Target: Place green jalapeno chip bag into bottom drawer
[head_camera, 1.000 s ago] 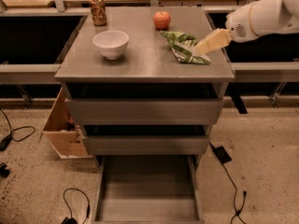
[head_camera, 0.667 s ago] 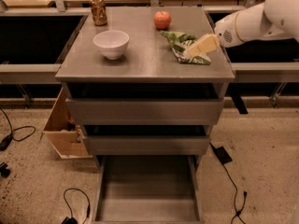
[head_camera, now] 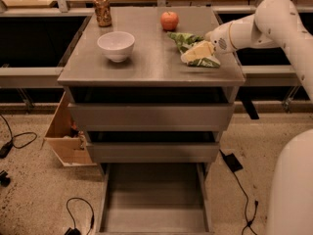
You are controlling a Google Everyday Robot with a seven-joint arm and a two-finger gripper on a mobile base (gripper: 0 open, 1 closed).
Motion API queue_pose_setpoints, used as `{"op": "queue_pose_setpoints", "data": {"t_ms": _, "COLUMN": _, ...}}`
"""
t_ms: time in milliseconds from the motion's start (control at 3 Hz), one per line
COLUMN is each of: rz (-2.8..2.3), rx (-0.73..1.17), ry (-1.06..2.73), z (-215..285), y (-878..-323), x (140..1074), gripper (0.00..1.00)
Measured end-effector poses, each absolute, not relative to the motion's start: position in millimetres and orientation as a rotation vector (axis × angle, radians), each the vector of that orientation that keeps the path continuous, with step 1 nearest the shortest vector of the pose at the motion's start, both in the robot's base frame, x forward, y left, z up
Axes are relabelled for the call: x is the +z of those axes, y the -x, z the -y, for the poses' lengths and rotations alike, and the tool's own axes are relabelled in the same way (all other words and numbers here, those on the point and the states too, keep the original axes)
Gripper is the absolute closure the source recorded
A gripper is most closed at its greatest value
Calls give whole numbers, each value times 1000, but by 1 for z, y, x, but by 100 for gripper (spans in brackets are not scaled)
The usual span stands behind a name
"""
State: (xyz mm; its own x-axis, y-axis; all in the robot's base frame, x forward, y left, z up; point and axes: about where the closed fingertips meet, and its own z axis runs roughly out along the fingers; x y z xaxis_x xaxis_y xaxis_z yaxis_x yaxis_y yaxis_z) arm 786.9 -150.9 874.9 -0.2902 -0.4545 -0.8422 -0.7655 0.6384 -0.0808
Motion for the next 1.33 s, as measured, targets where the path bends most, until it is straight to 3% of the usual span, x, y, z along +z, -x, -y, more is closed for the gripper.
{"op": "queue_pose_setpoints", "data": {"t_ms": 1000, "rz": -1936, "rx": 426, "ry": 958, "z": 151, "y": -789, "x": 875, "gripper": 87}}
{"op": "queue_pose_setpoints", "data": {"t_ms": 1333, "rz": -1925, "rx": 401, "ry": 998, "z": 149, "y": -774, "x": 894, "gripper": 100}}
